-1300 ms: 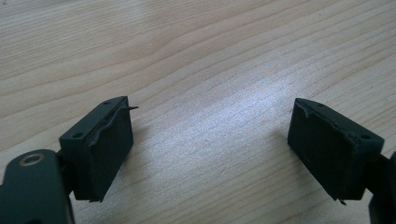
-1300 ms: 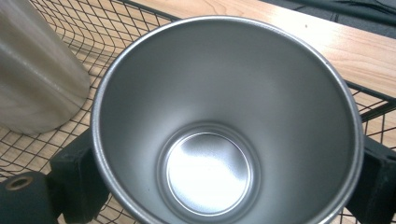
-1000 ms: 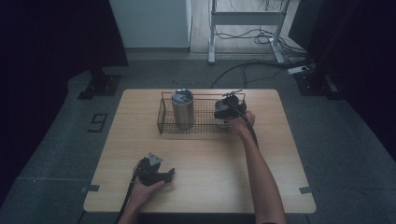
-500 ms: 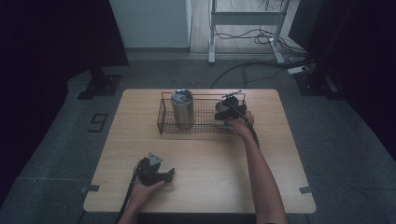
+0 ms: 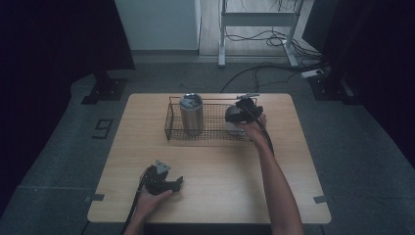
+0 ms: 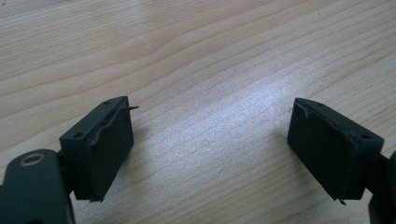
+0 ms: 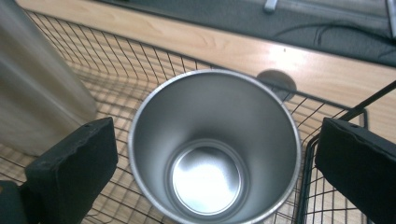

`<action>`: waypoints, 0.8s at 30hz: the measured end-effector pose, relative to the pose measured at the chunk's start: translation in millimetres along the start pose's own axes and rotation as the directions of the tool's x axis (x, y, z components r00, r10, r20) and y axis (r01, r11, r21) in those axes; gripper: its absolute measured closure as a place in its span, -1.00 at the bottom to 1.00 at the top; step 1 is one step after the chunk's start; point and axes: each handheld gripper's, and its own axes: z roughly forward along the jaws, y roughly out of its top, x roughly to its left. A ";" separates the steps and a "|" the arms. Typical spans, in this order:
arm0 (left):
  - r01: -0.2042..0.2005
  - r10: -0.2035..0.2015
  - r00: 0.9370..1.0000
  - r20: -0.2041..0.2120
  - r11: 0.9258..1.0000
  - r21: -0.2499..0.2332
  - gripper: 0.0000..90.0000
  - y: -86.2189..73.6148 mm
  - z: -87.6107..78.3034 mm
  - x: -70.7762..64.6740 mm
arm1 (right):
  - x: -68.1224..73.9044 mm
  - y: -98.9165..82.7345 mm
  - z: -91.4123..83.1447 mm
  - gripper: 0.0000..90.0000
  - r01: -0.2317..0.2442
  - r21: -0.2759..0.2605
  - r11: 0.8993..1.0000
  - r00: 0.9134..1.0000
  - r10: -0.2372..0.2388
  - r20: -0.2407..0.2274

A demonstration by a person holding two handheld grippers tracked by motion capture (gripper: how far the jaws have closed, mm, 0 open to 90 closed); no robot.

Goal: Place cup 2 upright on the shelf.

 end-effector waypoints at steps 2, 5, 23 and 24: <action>0.000 0.000 1.000 0.001 1.000 0.000 -0.68 0.0 -0.1 0.0 | -0.1 -1.4 -7.4 -1.00 -0.001 -0.023 1.000 1.000 0.000 -0.012; -0.001 0.001 1.000 0.001 1.000 0.000 -0.68 -0.1 -0.1 0.1 | 0.0 -6.3 -17.8 -1.00 -0.003 -0.050 0.999 1.000 0.002 -0.027; -0.002 0.002 1.000 0.000 1.000 0.003 -0.68 0.0 -0.1 0.0 | -11.1 -73.8 -80.9 -0.89 -0.017 -0.143 0.990 0.997 0.006 -0.076; 0.000 0.000 1.000 0.000 1.000 0.000 -0.68 0.1 0.0 -0.3 | -11.6 -77.4 -83.1 -0.89 -0.017 -0.146 0.989 0.997 0.006 -0.077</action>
